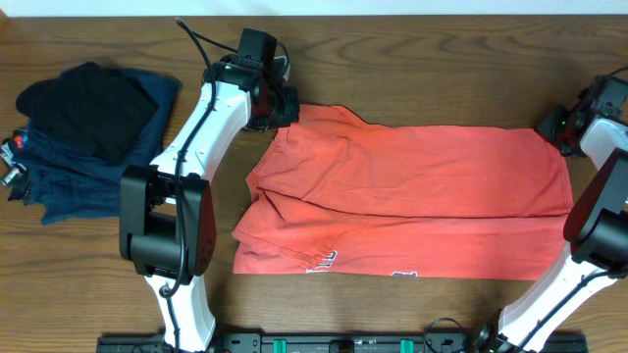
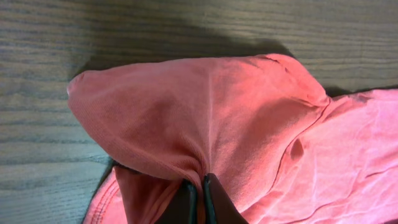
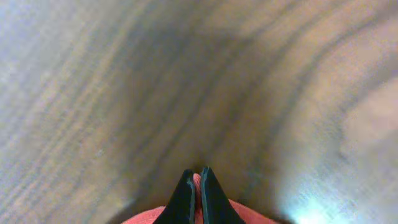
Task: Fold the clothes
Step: 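Fold the far edge toward the near side with both grippers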
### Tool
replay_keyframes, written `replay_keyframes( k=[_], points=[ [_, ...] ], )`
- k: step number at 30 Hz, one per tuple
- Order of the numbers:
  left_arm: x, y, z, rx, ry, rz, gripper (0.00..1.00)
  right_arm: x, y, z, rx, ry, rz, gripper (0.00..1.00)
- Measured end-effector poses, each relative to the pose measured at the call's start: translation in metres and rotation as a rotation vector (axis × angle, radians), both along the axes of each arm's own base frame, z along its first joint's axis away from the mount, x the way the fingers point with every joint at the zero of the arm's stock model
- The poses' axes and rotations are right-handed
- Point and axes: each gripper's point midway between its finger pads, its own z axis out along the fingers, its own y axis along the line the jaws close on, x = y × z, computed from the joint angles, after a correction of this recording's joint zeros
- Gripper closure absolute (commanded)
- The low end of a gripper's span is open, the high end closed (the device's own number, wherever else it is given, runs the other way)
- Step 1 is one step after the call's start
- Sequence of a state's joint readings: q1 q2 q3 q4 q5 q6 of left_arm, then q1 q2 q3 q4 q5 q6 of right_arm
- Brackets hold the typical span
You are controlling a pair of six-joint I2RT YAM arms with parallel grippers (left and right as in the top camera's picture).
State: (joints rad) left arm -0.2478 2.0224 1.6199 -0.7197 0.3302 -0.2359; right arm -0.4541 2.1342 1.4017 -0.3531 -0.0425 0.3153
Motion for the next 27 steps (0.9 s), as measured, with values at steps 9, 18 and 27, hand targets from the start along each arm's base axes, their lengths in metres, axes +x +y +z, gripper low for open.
replay_keyframes(
  k=[9,18,27],
  points=[
    [-0.028,0.011,0.012,0.021,0.085,0.010,0.94,-0.058,-0.016,0.026,0.009,0.141,-0.122,0.99],
    [-0.109,0.031,0.048,0.070,0.298,0.011,0.94,-0.142,-0.017,0.104,-0.065,0.294,-0.221,0.99],
    [-0.156,0.042,0.049,0.118,0.497,0.010,0.94,-0.185,-0.021,0.104,-0.056,0.432,-0.256,0.99]
  ],
)
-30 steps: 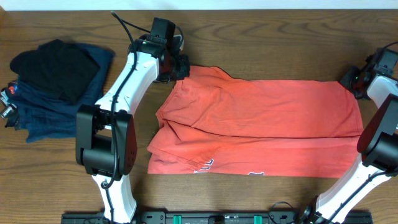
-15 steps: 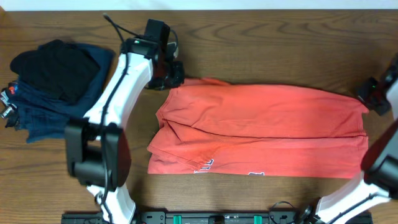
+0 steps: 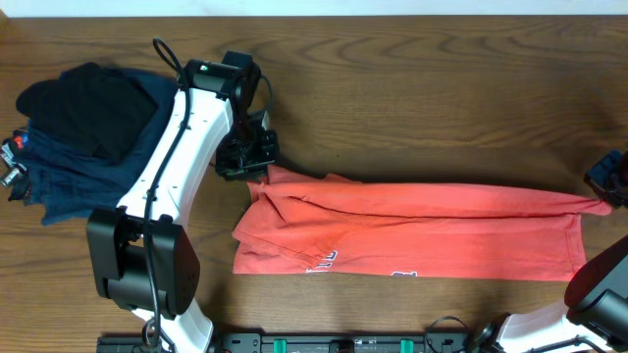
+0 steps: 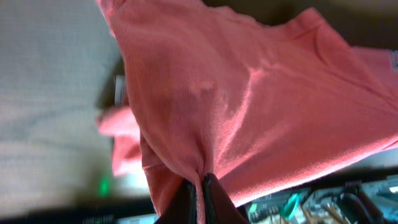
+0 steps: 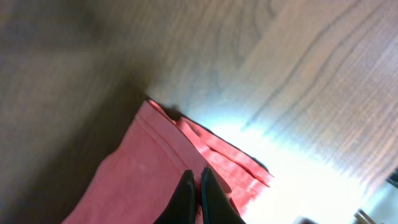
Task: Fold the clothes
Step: 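Fold the far edge toward the near side with both grippers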
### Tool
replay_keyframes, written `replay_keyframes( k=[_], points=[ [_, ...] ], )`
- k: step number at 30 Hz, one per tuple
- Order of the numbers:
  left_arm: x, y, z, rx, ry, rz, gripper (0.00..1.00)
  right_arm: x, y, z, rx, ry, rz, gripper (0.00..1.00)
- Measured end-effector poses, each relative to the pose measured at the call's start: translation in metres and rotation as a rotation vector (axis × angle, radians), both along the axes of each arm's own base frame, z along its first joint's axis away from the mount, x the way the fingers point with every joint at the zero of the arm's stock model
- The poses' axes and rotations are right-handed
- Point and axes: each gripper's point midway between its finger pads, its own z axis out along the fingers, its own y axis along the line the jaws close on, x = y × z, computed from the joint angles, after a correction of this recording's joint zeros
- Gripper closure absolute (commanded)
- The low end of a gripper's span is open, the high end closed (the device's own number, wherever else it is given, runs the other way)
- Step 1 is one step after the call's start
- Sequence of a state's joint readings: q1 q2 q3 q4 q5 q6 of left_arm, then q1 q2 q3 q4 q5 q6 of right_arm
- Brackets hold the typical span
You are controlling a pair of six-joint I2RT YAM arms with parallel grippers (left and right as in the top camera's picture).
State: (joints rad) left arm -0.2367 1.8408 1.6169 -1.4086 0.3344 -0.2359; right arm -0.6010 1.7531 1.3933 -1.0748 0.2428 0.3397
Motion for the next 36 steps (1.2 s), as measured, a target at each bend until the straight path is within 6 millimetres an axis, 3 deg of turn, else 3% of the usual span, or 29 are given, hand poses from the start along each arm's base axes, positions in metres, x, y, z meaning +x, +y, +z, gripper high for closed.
replay_keyframes(
  k=[11,17,20,22,23,27,36],
  points=[
    [-0.035,-0.005,-0.016,0.032,0.120,-0.052,0.94,-0.015,0.003,0.000,0.002,0.072,0.007,0.99],
    [-0.043,-0.006,-0.018,0.040,0.147,-0.063,0.94,-0.023,0.003,-0.001,-0.001,0.107,0.005,0.99],
    [-0.046,-0.003,-0.018,0.051,0.160,-0.068,0.93,-0.028,0.005,-0.005,0.001,0.128,0.005,0.77],
    [-0.051,0.001,-0.018,0.074,0.181,-0.074,0.83,-0.032,0.006,-0.006,0.003,0.145,0.005,0.71],
    [-0.055,0.005,-0.018,0.089,0.194,-0.082,0.68,-0.034,0.006,-0.006,0.002,0.156,0.010,0.71],
    [-0.060,0.014,-0.017,0.136,0.216,-0.097,0.38,-0.042,0.005,-0.005,-0.002,0.189,0.008,0.70],
    [-0.061,0.018,-0.018,0.156,0.217,-0.108,0.35,-0.055,-0.005,-0.006,0.021,0.185,-0.044,0.54]
  ],
)
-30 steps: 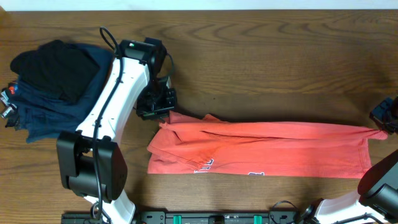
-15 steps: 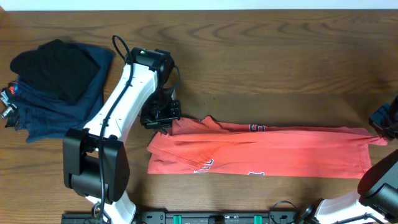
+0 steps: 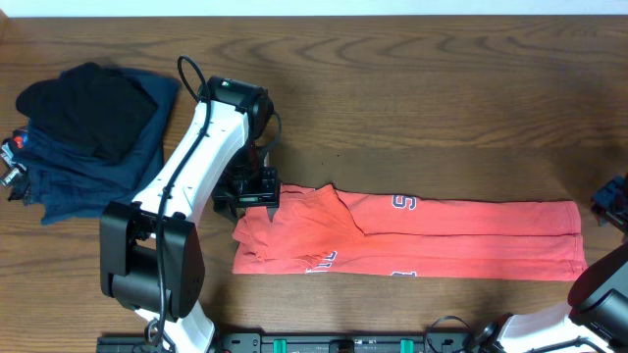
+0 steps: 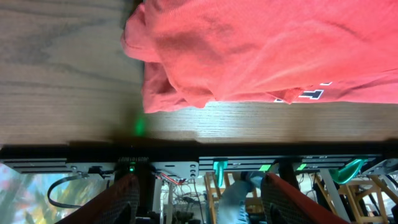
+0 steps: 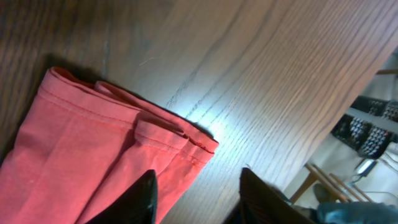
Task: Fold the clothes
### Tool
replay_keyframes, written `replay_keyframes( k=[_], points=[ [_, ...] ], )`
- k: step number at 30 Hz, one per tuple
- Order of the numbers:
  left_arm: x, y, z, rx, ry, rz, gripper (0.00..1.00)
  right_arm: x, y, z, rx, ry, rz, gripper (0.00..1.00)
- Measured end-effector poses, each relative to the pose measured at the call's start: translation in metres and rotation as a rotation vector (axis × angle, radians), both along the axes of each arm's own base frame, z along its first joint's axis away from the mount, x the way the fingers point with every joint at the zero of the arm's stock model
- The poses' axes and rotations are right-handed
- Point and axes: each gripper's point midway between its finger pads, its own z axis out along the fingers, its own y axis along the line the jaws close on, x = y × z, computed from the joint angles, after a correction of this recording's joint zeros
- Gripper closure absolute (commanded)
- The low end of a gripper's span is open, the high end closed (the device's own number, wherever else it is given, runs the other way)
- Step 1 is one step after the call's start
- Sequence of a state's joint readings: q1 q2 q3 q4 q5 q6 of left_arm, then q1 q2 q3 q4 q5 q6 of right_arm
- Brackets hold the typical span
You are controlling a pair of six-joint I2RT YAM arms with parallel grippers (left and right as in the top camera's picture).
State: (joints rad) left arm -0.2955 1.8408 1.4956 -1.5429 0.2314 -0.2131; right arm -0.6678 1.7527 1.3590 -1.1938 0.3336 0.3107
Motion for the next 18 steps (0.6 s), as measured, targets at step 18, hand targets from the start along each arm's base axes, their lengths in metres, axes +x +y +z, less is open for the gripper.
replay_keyframes(
  k=[18],
  points=[
    [0.037,-0.011,-0.013,-0.049,-0.159,0.000,0.35,0.010,0.027,-0.085,0.178,-0.173,0.192,0.20]
  ],
)
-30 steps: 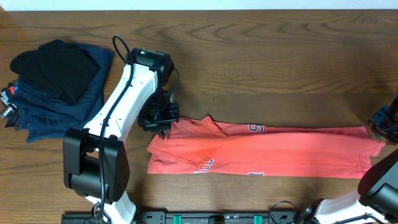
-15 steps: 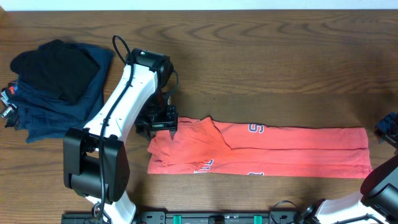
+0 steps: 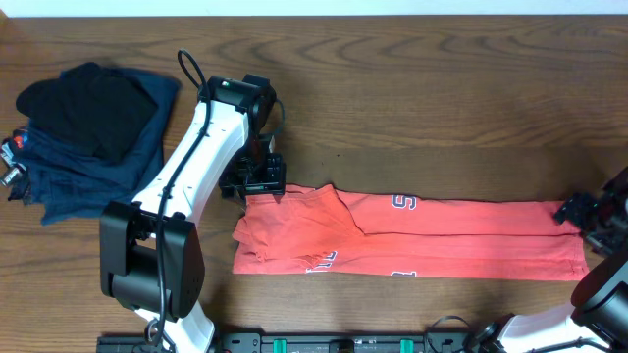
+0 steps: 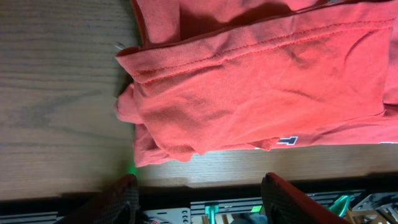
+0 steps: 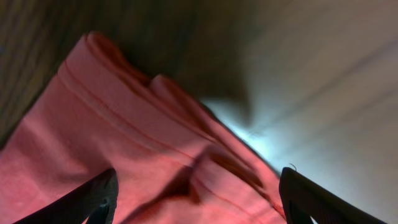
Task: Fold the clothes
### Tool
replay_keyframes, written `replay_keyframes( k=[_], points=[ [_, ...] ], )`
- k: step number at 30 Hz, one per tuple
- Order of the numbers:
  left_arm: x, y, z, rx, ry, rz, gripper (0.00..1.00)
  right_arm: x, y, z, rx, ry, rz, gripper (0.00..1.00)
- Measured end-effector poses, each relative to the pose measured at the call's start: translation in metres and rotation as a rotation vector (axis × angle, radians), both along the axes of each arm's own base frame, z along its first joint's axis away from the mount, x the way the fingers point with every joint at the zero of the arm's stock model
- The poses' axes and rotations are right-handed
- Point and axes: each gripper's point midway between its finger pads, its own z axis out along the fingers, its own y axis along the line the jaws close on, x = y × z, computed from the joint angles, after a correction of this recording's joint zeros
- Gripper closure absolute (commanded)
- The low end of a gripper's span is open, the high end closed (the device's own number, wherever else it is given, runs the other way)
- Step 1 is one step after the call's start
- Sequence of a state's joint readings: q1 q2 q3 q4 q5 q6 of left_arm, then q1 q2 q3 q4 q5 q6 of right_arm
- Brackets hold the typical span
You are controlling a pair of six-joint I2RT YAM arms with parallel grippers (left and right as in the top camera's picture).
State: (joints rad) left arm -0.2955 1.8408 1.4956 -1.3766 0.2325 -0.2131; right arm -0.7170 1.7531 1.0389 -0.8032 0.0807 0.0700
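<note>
A coral-red T-shirt (image 3: 412, 235) lies folded lengthwise into a long band across the table's near half, white lettering showing. My left gripper (image 3: 257, 183) hovers open at the band's upper left corner; its wrist view looks down on the bunched sleeve end (image 4: 249, 81), with the left gripper (image 4: 200, 202) holding nothing. My right gripper (image 3: 579, 211) is open over the band's right end, where the wrist view shows the layered hem (image 5: 155, 143) between the right gripper (image 5: 202, 199) fingers, blurred.
A pile of dark navy and black clothes (image 3: 83, 127) lies at the far left of the wooden table (image 3: 442, 88). A small red and white item (image 3: 10, 157) sits at its left edge. Both arm bases stand at the near edge.
My right gripper has come in from the table's right edge onto the shirt's right end. The left gripper shifted slightly up and right over the shirt's left corner. The shirt lies as before.
Both grippers were shut on the shirt's far corners while it lay spread out. Then they held those corners partway toward the near edge. Then the shirt lay folded in a narrow band and both grippers were open, as they remain.
</note>
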Motion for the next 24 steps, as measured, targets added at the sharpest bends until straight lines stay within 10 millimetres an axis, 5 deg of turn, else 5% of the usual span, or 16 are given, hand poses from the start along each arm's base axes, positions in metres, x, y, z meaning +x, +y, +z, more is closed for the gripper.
replay_keyframes(
  k=[5,9,14,19,22,24],
  points=[
    [0.001,0.000,0.000,-0.001,-0.005,0.000,0.35,-0.001,0.012,-0.015,0.033,-0.035,0.038,0.23],
    [0.001,0.000,0.000,-0.002,-0.005,0.000,0.35,0.001,0.013,-0.016,0.031,-0.062,0.062,0.36],
    [0.001,0.000,0.000,-0.001,-0.006,0.000,0.35,0.002,0.013,-0.016,0.028,-0.072,0.077,0.34],
    [0.001,0.000,0.000,-0.002,-0.005,0.000,0.35,0.005,0.016,-0.016,0.042,-0.090,0.092,0.66],
    [0.001,0.000,0.000,-0.001,-0.006,0.000,0.35,0.006,0.018,-0.017,0.050,-0.098,0.087,0.56],
    [0.001,0.000,0.000,-0.002,-0.005,0.000,0.35,0.006,0.015,-0.017,0.038,-0.095,0.092,0.34]
  ],
)
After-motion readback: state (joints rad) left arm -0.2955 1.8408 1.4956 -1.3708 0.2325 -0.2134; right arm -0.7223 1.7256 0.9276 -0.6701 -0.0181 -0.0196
